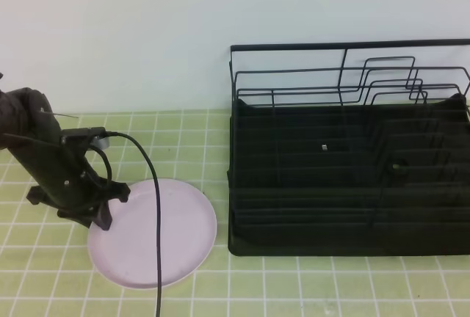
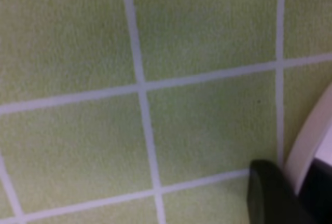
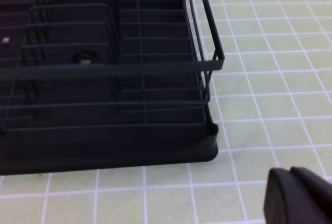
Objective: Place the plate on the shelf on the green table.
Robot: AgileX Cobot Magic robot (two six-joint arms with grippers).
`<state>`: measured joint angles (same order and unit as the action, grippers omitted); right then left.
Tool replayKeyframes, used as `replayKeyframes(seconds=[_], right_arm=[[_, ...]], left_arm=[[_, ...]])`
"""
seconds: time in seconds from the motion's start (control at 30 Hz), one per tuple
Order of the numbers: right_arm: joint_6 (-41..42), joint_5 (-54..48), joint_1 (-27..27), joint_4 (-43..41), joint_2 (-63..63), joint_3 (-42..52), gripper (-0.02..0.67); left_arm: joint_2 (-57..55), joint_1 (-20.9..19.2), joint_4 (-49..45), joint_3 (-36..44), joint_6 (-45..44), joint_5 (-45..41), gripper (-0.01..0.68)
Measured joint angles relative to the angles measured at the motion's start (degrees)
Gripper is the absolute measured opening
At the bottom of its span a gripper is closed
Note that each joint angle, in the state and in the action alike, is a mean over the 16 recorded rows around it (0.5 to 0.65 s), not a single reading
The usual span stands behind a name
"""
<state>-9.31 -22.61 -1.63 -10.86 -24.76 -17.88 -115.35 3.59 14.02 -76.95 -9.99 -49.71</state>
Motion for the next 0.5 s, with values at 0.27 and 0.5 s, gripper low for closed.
replayKeyframes(seconds=[0.27, 0.5], right_arm=[[0.1, 0.0, 0.0, 0.0, 0.0, 0.0, -0.003], [0.2, 0.0, 0.0, 0.0, 0.0, 0.0, -0.004]], left_arm=[[-0.3, 0.0, 0.3, -0.6, -1.1, -0.4, 0.044], [0.3, 0.0, 1.1, -2.5, -3.0, -1.2, 0.014]])
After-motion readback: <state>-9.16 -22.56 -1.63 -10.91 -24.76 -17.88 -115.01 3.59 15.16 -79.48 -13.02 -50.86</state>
